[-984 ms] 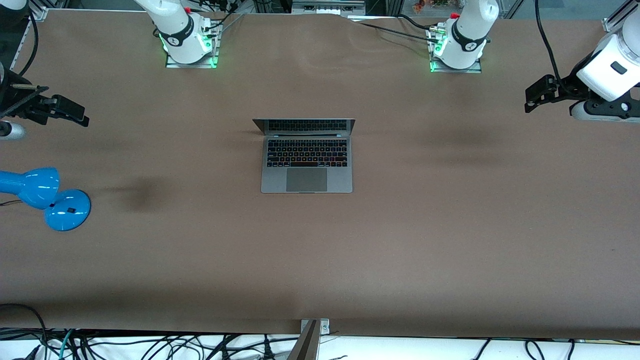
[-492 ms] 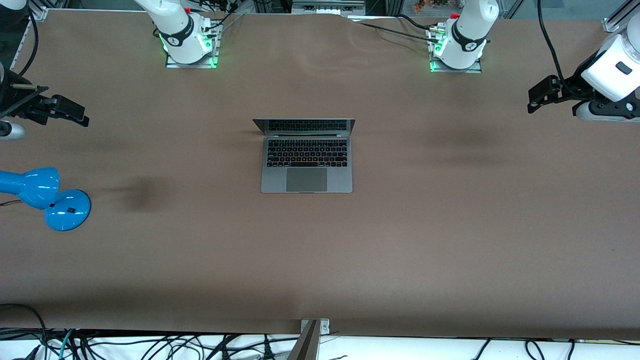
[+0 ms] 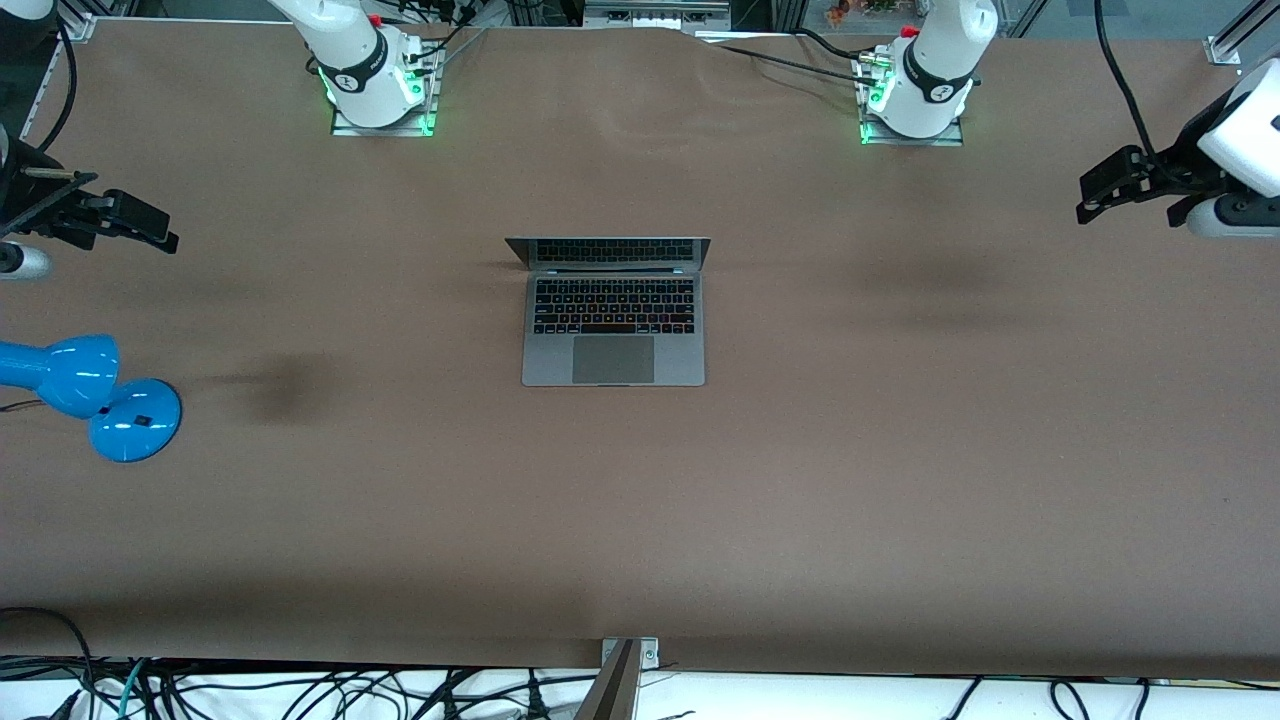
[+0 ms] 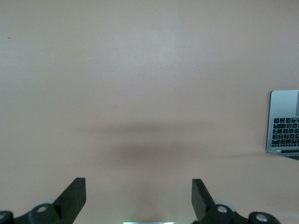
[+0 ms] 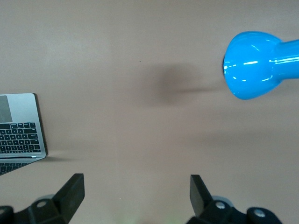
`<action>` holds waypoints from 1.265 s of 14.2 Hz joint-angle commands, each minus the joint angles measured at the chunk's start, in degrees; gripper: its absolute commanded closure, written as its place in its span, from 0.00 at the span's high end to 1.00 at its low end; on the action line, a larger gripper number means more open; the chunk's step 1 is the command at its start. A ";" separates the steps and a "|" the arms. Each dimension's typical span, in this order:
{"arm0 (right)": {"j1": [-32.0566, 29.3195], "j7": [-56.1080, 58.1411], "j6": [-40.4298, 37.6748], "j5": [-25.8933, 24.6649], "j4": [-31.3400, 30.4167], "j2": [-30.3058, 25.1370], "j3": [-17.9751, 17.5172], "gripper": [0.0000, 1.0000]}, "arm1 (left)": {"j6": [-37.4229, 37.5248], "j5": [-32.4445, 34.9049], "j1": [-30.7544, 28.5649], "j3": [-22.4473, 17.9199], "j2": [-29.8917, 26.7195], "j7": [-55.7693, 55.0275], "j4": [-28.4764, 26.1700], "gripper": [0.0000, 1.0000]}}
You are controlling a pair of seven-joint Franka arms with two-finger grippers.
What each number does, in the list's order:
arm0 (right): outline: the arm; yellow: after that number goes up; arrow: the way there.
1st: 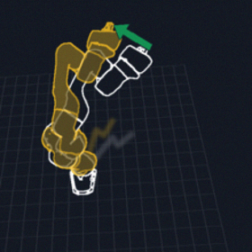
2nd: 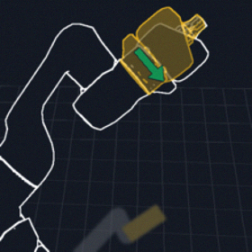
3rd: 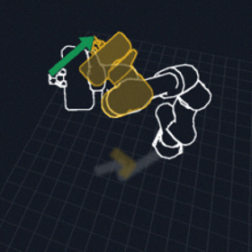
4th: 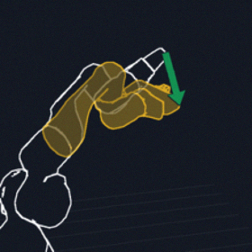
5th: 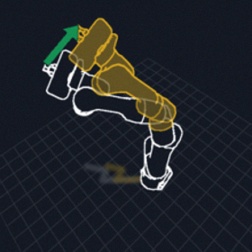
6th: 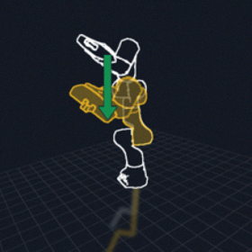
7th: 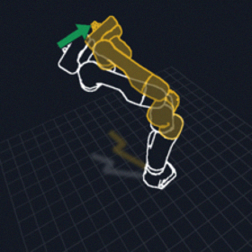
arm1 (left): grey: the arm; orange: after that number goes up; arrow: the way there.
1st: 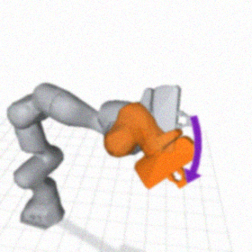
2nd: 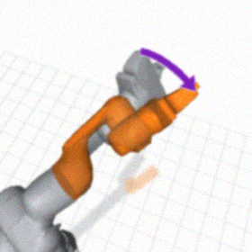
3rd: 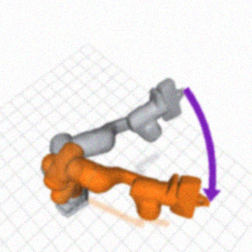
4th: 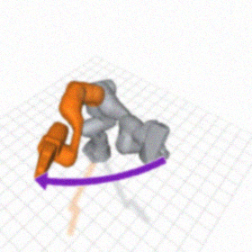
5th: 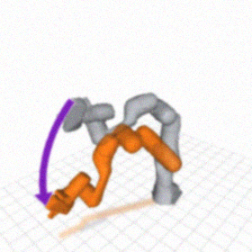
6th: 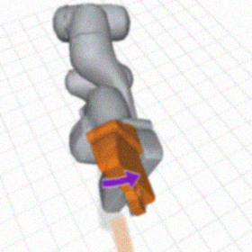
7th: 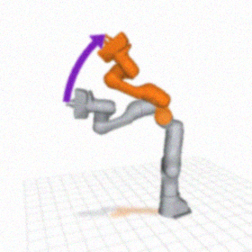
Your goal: Close laptop with both arms from behind
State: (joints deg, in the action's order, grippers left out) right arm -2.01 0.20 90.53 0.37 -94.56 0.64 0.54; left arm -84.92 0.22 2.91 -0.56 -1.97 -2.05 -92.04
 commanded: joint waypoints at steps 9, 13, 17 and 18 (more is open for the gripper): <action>0.16 0.68 -1.23 1.03 -0.18 -0.38 -0.54 1.00 | 1.68 -5.66 0.08 1.09 1.45 -0.15 -1.91 1.00; 3.75 0.60 -6.05 0.60 -0.18 0.50 -0.63 1.00 | 1.51 -7.77 0.17 4.77 1.45 -4.26 -2.61 1.00; 9.64 -0.11 -10.55 0.77 -0.36 2.16 -0.71 1.00 | 1.25 -7.96 0.26 11.10 1.53 -13.14 -5.33 1.00; 12.27 -0.11 -10.55 0.77 -0.71 2.52 -0.71 1.00 | 0.81 -8.48 0.34 13.20 1.53 -15.68 -5.43 1.00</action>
State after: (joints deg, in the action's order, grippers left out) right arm 6.51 0.34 81.11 0.50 -94.72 2.48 -0.51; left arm -83.14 -6.98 3.34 9.64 -0.07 -13.38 -95.87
